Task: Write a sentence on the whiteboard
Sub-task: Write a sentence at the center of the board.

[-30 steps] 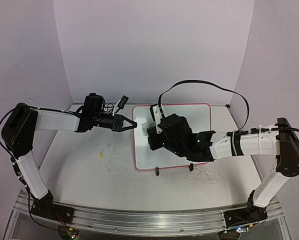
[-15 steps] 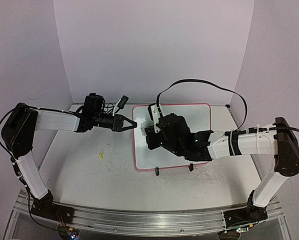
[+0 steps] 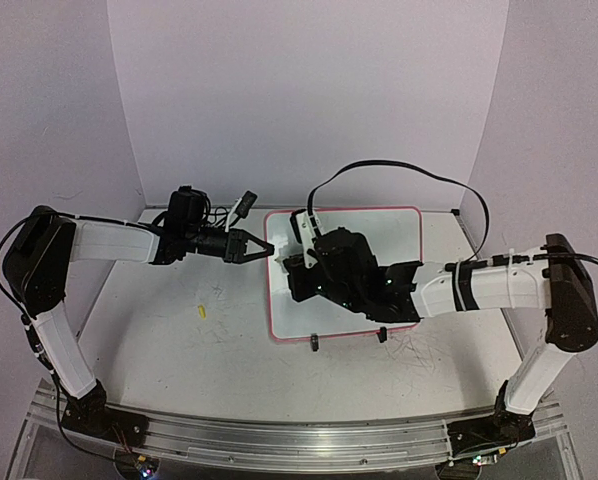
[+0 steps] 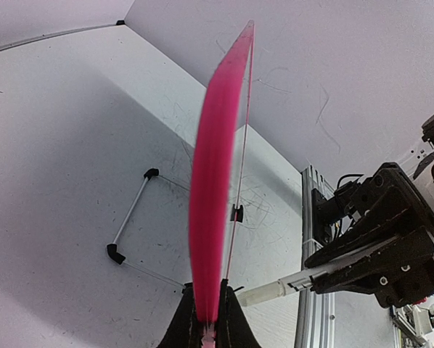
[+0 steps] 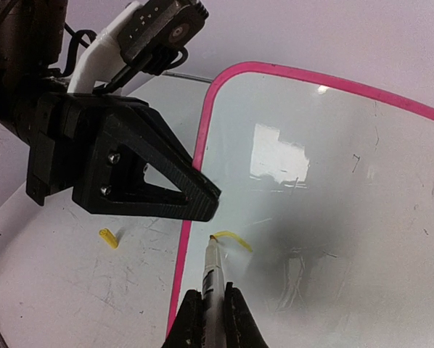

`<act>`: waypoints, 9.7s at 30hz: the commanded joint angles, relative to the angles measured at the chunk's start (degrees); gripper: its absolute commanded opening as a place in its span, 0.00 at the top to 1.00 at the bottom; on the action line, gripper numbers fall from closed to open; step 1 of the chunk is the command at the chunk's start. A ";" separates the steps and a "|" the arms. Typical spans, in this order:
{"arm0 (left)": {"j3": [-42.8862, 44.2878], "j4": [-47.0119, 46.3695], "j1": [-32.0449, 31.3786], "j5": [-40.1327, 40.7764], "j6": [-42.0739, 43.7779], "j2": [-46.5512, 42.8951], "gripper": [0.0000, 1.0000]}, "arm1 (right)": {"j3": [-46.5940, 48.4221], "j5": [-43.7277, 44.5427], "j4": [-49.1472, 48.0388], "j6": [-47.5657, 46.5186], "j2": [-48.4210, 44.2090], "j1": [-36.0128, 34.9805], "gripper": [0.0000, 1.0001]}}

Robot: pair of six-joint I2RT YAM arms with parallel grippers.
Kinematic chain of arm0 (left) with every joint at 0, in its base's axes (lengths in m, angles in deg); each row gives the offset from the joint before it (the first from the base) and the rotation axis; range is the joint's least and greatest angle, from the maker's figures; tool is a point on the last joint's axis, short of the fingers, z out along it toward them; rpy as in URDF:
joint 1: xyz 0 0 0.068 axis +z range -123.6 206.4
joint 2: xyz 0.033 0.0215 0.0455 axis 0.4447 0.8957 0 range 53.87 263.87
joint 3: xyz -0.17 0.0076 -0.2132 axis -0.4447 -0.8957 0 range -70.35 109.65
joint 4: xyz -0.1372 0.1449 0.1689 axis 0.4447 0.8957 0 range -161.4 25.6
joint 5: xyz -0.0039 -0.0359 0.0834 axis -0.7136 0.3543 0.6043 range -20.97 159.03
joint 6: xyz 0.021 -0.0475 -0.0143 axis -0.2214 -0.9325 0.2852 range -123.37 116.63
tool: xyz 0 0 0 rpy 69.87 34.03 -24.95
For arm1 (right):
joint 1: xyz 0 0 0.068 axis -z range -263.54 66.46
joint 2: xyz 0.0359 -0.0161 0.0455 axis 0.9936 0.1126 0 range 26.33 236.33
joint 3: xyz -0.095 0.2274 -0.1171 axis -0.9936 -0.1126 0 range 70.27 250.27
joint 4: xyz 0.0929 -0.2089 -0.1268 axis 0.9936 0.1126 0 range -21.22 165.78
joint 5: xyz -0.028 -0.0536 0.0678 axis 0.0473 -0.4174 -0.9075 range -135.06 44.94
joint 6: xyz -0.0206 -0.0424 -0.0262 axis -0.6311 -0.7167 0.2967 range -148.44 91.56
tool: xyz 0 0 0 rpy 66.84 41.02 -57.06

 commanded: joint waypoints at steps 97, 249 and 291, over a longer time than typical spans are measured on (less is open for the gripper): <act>-0.56 -1.01 -0.63 3.05 1.07 -3.06 1.00 | -4.73 1.29 -3.11 0.85 -3.99 0.65 1.00; -0.78 -0.97 -0.89 3.24 1.34 -3.40 1.00 | -16.31 -1.70 -3.84 7.27 -10.58 2.55 1.00; -0.89 -1.02 -0.97 3.29 1.46 -3.75 1.00 | -11.84 3.56 -3.98 4.98 -10.11 3.37 1.00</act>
